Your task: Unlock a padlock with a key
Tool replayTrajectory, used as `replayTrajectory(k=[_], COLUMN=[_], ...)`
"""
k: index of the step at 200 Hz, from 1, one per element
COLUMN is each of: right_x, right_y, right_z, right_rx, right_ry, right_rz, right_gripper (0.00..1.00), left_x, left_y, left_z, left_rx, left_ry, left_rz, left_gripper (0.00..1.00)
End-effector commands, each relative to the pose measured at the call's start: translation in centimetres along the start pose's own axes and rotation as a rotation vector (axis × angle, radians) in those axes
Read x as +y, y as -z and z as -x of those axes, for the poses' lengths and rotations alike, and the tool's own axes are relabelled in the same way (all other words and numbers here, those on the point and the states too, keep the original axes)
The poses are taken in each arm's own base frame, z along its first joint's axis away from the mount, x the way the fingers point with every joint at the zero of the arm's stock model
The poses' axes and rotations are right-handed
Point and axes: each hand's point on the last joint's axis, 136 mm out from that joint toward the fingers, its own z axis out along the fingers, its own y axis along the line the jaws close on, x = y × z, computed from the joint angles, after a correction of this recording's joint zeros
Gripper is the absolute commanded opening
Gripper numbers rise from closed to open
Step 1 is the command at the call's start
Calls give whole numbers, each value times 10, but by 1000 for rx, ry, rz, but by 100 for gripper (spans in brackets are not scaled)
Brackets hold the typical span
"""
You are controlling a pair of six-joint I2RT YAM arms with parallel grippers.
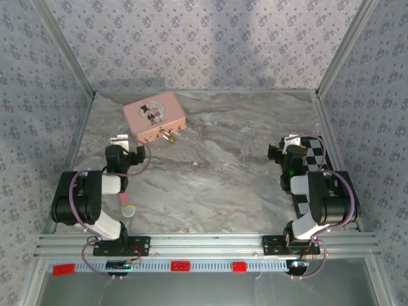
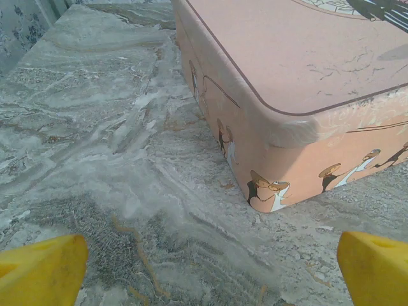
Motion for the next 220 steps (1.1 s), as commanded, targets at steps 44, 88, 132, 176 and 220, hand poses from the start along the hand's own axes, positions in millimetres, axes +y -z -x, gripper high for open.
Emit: replayTrajectory(k=[44,88,132,176,220], right_x=[2,2,2,2,2], right_y=[-2,-2,-2,-2,-2], right_z=[6,6,7,6,6], right_rx=[-10,-10,-12,-10,-11], right_ry=[-7,-7,-8,-7,-9], right_rz=[29,29,29,30,35], right_gripper=[99,99,99,99,99], left_x=[-1,-1,-1,-1,-1], left_y=[-2,-2,-2,-2,-2], left_z=[13,13,14,13,14], left_rx=[-30,-30,-31,-29,-31], left_ry=[-4,-4,-4,-4,-4], left_rz=[-8,-9,-9,-10,-9], left_gripper=[100,100,100,100,100])
